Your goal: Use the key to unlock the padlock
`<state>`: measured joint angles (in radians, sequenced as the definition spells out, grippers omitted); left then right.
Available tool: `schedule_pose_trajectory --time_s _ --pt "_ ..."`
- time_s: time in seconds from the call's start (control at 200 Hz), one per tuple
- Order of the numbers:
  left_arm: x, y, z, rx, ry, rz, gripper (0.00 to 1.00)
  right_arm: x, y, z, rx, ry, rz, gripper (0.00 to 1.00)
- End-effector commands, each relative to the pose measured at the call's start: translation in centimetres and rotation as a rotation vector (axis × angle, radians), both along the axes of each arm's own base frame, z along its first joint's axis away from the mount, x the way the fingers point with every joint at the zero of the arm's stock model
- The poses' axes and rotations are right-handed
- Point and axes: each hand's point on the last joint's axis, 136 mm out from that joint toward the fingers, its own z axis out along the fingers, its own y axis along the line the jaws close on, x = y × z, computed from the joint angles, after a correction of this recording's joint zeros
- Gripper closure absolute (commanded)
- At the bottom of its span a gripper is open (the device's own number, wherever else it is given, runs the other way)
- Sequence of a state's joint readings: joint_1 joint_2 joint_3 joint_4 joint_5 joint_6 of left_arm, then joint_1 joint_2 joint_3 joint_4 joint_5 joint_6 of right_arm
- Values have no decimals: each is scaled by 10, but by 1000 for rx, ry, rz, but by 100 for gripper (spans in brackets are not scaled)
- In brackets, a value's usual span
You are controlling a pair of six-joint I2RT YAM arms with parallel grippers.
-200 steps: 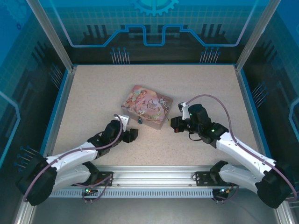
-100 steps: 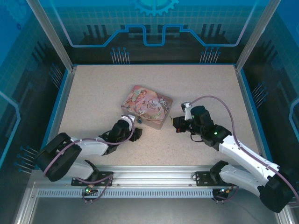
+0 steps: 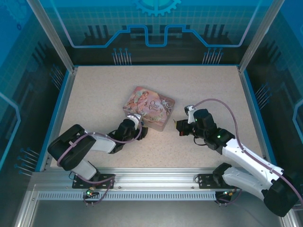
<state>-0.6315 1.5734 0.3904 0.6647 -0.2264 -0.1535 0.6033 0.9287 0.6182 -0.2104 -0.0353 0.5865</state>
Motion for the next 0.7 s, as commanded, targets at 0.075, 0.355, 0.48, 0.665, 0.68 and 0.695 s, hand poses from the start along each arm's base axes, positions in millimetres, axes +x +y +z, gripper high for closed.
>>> schedule_pose_trajectory --time_s 0.075,0.355,0.48,0.665,0.68,0.695 --pt "18 -12 19 -8 -88 -8 32 -4 -1 -2 -5 -9 3 100" --pt "26 -17 20 3 -93 -15 47 -5 -1 -7 -2 -3 9 100" --pt "27 -18 21 -2 -89 -8 55 -6 -1 -10 -3 0 11 100" --pt "28 -20 22 -5 -84 -7 64 -6 -2 -12 -5 4 11 100" --pt "28 -20 22 -7 -84 -6 65 -6 -2 -12 -5 3 11 100" --pt "28 -20 22 -6 -83 -7 65 -7 -1 -13 -7 5 12 100"
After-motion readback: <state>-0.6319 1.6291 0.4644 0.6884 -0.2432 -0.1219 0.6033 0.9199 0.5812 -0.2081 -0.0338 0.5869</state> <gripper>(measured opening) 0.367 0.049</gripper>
